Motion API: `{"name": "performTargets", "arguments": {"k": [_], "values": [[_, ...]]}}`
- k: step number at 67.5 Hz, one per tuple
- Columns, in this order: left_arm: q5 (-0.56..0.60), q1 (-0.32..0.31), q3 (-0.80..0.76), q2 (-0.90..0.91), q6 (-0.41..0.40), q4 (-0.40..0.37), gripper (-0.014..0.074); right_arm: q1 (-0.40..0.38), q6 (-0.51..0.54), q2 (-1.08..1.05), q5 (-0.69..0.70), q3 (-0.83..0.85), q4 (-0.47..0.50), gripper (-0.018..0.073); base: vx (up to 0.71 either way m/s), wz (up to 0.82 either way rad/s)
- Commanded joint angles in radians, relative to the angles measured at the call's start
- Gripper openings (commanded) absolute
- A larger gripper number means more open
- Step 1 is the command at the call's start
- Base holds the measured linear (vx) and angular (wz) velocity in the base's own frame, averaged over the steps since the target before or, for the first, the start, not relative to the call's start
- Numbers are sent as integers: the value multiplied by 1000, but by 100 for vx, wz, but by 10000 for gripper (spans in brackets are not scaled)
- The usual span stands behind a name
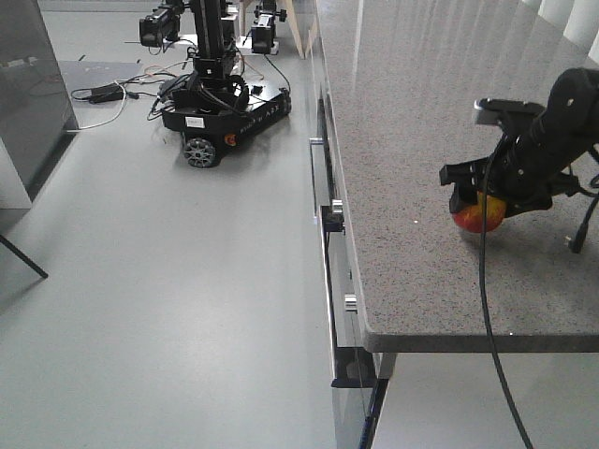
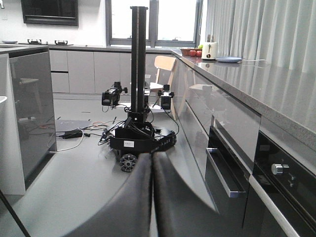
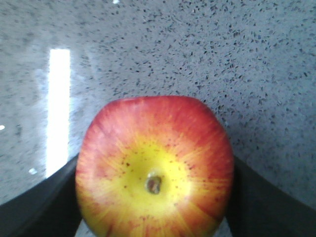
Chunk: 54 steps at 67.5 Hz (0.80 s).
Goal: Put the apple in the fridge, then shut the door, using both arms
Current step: 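Lower the right gripper over the apple and close on it, then lift the apple with the right gripper and pull it off the counter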
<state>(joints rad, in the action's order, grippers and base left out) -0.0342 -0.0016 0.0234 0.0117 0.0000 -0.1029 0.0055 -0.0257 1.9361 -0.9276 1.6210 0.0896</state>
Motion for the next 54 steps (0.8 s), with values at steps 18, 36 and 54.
{"name": "performTargets", "arguments": {"k": [18,36,54], "values": [[75,2,24,16,-13,-2,-6,2,52,-256,-132,-6,85,196,0,0],[75,2,24,16,-13,-2,-6,122,104,-540,-29,-269,67,197,0,0],[75,2,24,16,-13,-2,-6,292,89,-770,-21,-466,74,197,0,0]]}}
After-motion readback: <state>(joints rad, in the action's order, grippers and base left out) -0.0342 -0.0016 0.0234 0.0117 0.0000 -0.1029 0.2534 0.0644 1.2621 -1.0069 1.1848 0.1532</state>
